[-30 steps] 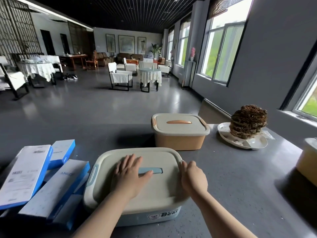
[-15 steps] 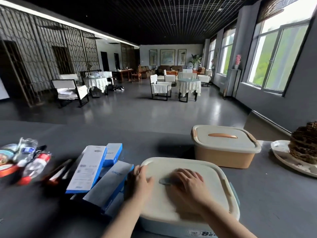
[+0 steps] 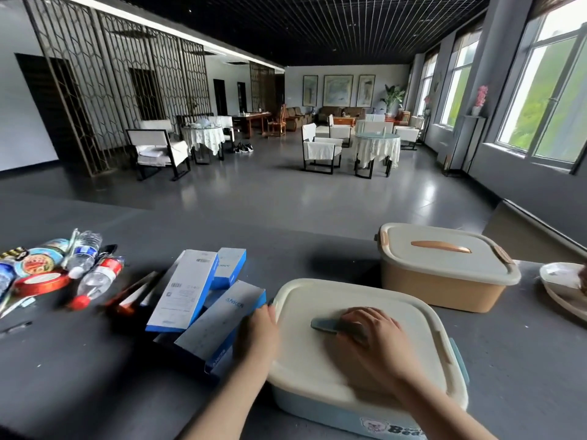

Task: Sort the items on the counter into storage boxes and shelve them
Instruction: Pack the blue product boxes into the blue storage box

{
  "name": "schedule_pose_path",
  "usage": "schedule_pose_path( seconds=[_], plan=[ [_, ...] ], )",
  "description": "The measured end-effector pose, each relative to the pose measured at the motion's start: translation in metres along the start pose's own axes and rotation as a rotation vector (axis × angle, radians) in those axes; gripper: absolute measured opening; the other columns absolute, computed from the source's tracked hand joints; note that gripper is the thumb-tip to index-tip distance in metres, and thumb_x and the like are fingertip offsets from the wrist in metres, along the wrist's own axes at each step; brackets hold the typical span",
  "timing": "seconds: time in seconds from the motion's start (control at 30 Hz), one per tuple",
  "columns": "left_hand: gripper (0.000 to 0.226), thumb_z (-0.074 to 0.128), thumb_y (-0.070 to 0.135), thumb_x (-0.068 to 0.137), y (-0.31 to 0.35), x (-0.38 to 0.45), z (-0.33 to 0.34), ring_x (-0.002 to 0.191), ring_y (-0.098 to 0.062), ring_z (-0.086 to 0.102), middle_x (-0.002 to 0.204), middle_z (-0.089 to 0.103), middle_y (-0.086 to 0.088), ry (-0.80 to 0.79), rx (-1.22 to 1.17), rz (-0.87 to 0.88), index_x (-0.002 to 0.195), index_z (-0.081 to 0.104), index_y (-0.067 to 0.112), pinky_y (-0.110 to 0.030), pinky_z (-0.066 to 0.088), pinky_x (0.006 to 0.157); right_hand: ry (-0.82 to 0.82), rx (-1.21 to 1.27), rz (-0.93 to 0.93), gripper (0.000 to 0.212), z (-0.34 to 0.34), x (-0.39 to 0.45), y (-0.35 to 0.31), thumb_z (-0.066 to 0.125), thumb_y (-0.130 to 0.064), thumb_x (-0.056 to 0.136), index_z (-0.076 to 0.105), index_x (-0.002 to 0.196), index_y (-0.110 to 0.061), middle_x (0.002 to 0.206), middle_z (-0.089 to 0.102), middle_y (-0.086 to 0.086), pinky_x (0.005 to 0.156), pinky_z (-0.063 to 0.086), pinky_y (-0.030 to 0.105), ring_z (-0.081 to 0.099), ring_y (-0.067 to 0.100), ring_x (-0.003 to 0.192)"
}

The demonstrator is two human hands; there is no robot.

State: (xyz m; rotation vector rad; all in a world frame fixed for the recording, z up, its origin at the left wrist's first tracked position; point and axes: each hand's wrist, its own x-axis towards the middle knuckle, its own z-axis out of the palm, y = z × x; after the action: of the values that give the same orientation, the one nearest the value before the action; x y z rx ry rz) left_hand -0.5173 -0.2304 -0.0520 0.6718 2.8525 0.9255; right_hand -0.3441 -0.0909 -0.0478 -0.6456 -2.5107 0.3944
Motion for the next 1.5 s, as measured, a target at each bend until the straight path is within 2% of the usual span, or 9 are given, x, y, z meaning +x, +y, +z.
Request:
schedule_pose_path(
  seconds=[0.17,0.27,0.37,0.5,0.6,0.93,1.1,1.23,1.5],
  plan=[
    [0.040,0.026,0.025,0.102,-0.003,0.004,-0.002,0.093,-0.032,0.059,0.106,0.065,-0.018,0.006,-0.093,-0.080,0.094,0.059,0.005,-0.035,0.049,0.080,-0.043,0.045,0.037,0.026,-0.004,0.001,0.001,0.068,-0.045,0.078,0.071,0.102,-0.034,0.112,0.065,-0.017,0.094,0.043,0.029,0.056,0.010,0.110],
    [0.038,0.033,0.032,0.101,-0.003,-0.002,-0.002,0.115,-0.031,0.053,0.129,0.058,-0.012,0.098,-0.167,-0.023,0.128,0.053,0.014,-0.036,0.043,0.091,-0.077,0.038,0.060,0.027,-0.007,0.002,-0.001,0.068,-0.044,0.080,0.067,0.105,-0.032,0.115,0.062,-0.015,0.095,0.040,0.029,0.053,0.012,0.113],
    [0.040,0.047,0.028,0.096,-0.001,-0.011,-0.003,0.127,-0.026,0.046,0.138,0.052,-0.006,0.218,-0.102,0.178,0.133,0.053,0.013,-0.036,0.035,0.103,-0.157,0.001,0.074,0.025,-0.013,0.008,-0.007,0.063,-0.044,0.085,0.063,0.105,-0.030,0.117,0.059,-0.011,0.094,0.037,0.030,0.048,0.015,0.115],
    [0.044,0.052,0.028,0.092,0.006,-0.027,0.006,0.136,-0.019,0.034,0.149,0.039,0.003,0.106,0.129,0.314,0.135,0.051,0.020,-0.030,0.024,0.108,-0.232,-0.266,-0.018,0.030,-0.018,0.021,-0.017,0.049,-0.038,0.096,0.055,0.116,-0.017,0.123,0.052,0.005,0.099,0.034,0.037,0.046,0.027,0.116],
    [0.046,0.055,0.026,0.092,0.012,-0.030,0.000,0.138,-0.022,0.033,0.151,0.037,-0.001,0.039,0.026,0.274,0.136,0.050,0.017,-0.034,0.027,0.111,-0.222,-0.404,-0.063,0.037,-0.021,0.024,-0.025,0.044,-0.036,0.099,0.049,0.124,-0.009,0.123,0.051,0.012,0.103,0.029,0.039,0.045,0.030,0.115],
    [0.044,0.059,0.021,0.084,0.137,-0.085,-0.026,0.129,-0.035,0.044,0.143,0.046,-0.014,0.347,-0.235,0.763,0.125,0.060,0.003,-0.045,0.034,0.106,0.350,-0.246,0.071,0.021,-0.157,-0.005,0.015,0.056,-0.034,0.092,0.059,0.104,-0.018,0.105,0.059,0.003,0.087,0.039,0.041,0.047,0.027,0.102],
    [0.064,0.056,0.033,0.085,0.196,-0.150,0.045,0.147,-0.026,0.009,0.158,0.018,-0.009,0.115,-0.166,1.004,0.144,0.039,0.018,-0.044,-0.003,0.119,0.620,-0.235,0.395,0.009,-0.171,-0.080,0.077,0.060,-0.025,0.091,0.060,0.096,-0.018,0.096,0.059,0.004,0.080,0.041,0.044,0.046,0.027,0.090],
    [0.074,0.040,0.043,0.094,0.212,-0.191,0.112,0.143,-0.025,-0.027,0.155,-0.028,-0.007,-0.189,0.025,1.067,0.152,-0.003,0.025,-0.040,-0.024,0.113,0.656,-0.256,0.642,0.004,-0.157,-0.143,0.117,0.063,-0.018,0.089,0.061,0.092,-0.019,0.093,0.061,0.004,0.082,0.040,0.042,0.048,0.028,0.090],
    [0.086,0.041,0.060,0.089,0.179,-0.213,0.197,0.141,-0.020,-0.030,0.155,-0.030,-0.001,-0.666,0.238,0.802,0.151,-0.009,0.028,-0.040,-0.017,0.115,0.215,-0.392,0.904,0.015,-0.107,-0.204,0.170,0.045,-0.036,0.097,0.055,0.106,-0.028,0.114,0.057,-0.004,0.091,0.036,0.035,0.046,0.019,0.106]
  ],
)
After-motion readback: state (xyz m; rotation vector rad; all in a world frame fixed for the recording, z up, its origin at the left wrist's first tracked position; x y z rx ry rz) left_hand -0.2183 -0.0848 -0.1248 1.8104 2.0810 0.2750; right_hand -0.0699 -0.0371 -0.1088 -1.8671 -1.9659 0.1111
